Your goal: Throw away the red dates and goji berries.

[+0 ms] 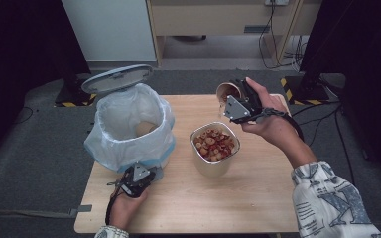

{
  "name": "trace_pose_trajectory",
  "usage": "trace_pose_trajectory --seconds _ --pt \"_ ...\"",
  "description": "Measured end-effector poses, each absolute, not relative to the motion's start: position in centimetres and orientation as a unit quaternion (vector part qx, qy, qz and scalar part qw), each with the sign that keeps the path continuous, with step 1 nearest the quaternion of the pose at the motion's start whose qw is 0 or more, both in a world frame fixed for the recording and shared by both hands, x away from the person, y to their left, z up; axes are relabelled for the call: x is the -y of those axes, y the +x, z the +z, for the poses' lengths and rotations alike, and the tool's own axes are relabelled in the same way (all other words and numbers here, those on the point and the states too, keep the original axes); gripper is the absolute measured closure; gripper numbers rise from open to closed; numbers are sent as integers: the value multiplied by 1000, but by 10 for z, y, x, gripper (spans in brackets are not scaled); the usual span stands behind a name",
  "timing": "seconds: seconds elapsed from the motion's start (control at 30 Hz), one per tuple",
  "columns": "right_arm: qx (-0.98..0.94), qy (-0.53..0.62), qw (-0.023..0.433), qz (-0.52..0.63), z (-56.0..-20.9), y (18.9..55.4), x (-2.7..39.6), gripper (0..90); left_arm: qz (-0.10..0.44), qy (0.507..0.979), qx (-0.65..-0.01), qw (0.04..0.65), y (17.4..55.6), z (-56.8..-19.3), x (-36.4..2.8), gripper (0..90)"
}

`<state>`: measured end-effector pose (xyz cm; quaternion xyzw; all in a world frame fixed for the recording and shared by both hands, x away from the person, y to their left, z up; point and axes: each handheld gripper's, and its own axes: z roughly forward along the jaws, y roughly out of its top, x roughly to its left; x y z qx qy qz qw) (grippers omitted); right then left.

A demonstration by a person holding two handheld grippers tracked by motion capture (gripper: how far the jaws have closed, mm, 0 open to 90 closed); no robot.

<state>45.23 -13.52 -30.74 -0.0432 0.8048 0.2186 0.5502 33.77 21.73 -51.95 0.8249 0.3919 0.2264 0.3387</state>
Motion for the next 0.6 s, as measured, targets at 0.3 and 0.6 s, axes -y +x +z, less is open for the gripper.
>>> trace_pose_trajectory --seconds 0.3,0.6 --pt "-801 -66 562 196 -306 450 131 319 226 825 -392 339 338 -519 -217 894" --pt "-797 -82 572 176 -304 448 128 319 226 825 -392 338 338 -519 -217 894"
